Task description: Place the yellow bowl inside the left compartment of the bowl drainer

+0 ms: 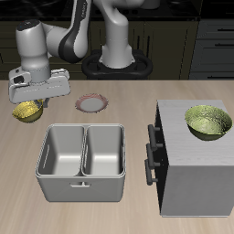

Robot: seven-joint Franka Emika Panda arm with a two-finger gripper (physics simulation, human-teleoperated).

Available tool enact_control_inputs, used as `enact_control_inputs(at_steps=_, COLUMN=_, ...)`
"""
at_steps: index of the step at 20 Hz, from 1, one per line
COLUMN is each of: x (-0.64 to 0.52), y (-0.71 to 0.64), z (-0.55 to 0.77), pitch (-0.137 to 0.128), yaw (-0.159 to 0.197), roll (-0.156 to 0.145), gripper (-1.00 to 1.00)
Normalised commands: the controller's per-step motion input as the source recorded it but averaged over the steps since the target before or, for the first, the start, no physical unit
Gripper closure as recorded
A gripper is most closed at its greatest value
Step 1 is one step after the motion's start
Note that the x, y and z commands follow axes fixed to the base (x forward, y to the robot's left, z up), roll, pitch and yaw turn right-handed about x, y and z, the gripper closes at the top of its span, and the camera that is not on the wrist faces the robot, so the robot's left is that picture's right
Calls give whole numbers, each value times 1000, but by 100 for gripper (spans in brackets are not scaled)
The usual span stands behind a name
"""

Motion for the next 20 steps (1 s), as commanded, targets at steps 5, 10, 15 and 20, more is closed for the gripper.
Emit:
enact_control_inputs(at_steps=5, x=-171, y=-29, z=225, pitch=-24, yaw=-28, roll=-9, gripper=100)
enact_control_inputs(at_steps=10, x=-160, y=-106, z=144, pitch=0, yaw=-25, roll=-46, gripper=100)
enact_control_inputs(at_steps=15, x=-165, y=13, z=230, pitch=-8, yaw=-29, roll=-16, gripper=100)
enact_control_inputs(at_steps=20, x=-173, y=176, z=369, pitch=-8, yaw=-45, roll=-16, gripper=100)
